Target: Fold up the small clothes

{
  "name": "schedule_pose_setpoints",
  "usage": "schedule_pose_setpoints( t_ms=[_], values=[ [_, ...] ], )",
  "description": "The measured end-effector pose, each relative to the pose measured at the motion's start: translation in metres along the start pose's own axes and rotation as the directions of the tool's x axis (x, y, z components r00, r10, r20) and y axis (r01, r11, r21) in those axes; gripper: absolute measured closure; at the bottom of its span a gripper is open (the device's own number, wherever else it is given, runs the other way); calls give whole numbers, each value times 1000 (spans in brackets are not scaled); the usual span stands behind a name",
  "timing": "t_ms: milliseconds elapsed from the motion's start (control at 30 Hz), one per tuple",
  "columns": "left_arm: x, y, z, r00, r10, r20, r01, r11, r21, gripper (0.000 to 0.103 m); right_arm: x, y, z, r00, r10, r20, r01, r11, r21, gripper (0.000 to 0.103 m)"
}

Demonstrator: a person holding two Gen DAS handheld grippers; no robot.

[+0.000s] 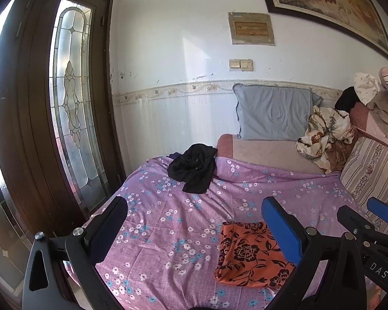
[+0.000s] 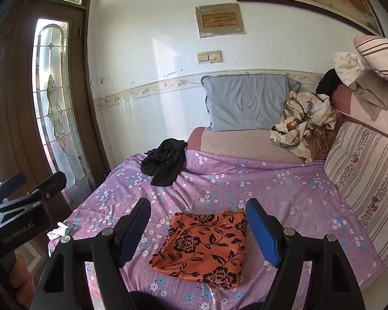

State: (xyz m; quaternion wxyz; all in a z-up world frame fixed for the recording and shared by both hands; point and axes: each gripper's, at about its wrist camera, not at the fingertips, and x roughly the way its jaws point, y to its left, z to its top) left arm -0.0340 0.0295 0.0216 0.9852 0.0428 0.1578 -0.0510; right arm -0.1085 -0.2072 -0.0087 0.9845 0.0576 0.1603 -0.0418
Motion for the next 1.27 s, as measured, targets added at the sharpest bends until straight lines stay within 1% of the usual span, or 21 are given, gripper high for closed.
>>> schedule_pose_setpoints(
  t_ms=[167,433,533,767,1167,1267],
  values=[
    [24,-2,-1,999,11,-39,-11,1000,-2,0,25,0,3,1000,7,-23,-7,1000,-1,24],
    [52,-1,0,998,18,-65,-19,1000,-18,0,53,-1,14,1000,-1,-23,1,1000,-10,24],
    [59,-2,0,997,17,-71,-18,1000,-25,0,59,-2,13,1000,-7,-27,6,1000,-13,24],
    [76,-3,-2,996,13,-93,-15,1000,-26,0,80,-7,6,997,-14,-74,13,1000,-4,24],
    [106,-3,-6,992,7,-125,-11,999,-32,0,115,-9,2,993,-5,-117,3,1000,-10,24],
    [117,-4,-8,990,17,-138,-22,999,-35,0,125,-14,1,992,-8,-126,8,1000,-4,24]
  ],
)
